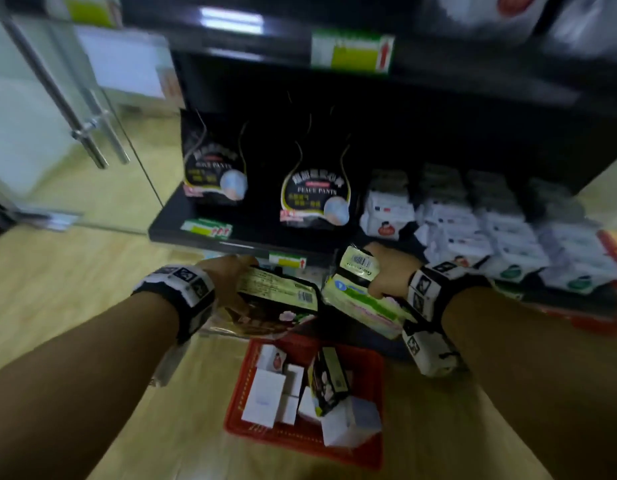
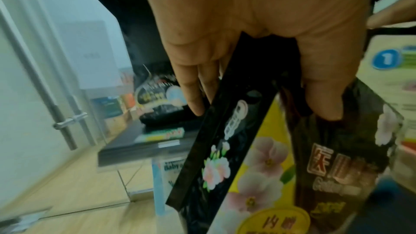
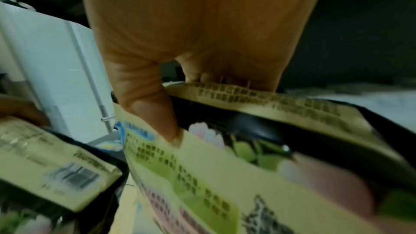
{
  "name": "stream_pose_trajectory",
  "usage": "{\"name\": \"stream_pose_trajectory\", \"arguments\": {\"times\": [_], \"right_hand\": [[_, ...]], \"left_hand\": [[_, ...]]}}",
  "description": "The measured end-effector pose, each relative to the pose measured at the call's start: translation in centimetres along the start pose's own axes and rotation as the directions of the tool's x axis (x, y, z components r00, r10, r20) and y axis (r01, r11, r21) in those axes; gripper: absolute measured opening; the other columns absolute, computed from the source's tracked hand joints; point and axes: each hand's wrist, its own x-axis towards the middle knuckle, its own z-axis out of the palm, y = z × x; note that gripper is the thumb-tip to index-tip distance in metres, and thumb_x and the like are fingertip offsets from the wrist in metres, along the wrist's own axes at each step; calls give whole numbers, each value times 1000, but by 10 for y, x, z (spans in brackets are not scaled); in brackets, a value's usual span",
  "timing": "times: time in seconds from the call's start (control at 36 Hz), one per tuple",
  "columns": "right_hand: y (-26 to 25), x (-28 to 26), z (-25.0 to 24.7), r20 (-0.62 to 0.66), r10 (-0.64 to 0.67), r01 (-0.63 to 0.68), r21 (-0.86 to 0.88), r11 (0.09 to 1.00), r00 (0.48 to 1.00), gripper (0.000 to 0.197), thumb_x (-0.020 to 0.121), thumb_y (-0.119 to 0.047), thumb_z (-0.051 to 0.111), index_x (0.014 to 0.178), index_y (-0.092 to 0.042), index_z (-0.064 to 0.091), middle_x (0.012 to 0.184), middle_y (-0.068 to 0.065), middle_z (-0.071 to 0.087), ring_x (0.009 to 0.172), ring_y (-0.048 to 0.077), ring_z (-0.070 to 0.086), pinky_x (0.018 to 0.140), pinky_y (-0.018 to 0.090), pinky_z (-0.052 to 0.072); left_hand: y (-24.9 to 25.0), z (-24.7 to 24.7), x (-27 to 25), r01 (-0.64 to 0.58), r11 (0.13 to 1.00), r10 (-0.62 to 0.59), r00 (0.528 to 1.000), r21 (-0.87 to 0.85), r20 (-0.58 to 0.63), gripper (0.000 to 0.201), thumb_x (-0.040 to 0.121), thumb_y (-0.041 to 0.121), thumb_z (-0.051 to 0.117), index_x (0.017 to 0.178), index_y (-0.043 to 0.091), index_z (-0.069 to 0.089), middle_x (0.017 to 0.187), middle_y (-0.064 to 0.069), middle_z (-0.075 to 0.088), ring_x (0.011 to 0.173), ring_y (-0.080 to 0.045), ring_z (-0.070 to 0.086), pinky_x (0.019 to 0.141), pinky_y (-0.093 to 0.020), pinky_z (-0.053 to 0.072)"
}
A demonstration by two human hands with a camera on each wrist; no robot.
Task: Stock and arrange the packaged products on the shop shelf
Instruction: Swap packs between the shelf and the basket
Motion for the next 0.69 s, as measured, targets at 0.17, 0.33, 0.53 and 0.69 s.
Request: {"name": "stream_pose_trajectory", "arguments": {"times": [0.17,0.33,0.53,0.69], "right_hand": [[-43,-66,-78,-90,-127,111,-167,980,988,81,74,-14,69,144,-22,30,99,8,62,82,28,64,54,26,43],[-84,-125,-186,-140,-242,225,-131,966,960,76,70,-10,73,137,-20,39,102,4,60,79,18,58,51,20,42],[-111,-171,-289,-317,-362,364,-55,930,877,70,68,-13,74,129,-28,43,103,-1,61,86,14,60,65,24,50],[-121,-183,-339,-494,-340,453,125,883,800,80,41,-29,71,118,-39,49,99,-3,65,82,15,67,66,29,56]], "left_hand": [[0,-80,-78,28,998,-33,995,-53,-92,95,69,39,81,145,26,26,145,-4,41,129,-27,44,102,-41,41],[2,-163,-148,23,987,-62,967,-158,-249,84,65,36,84,136,31,39,117,4,58,105,-17,57,83,-24,46],[0,-264,-217,-88,944,-74,883,-319,-463,62,63,23,86,114,30,52,102,3,63,93,-15,61,77,-25,48],[-9,-326,-233,-144,835,-166,854,-532,-493,46,68,18,83,107,22,57,98,-5,67,89,-21,66,74,-29,56]]}}
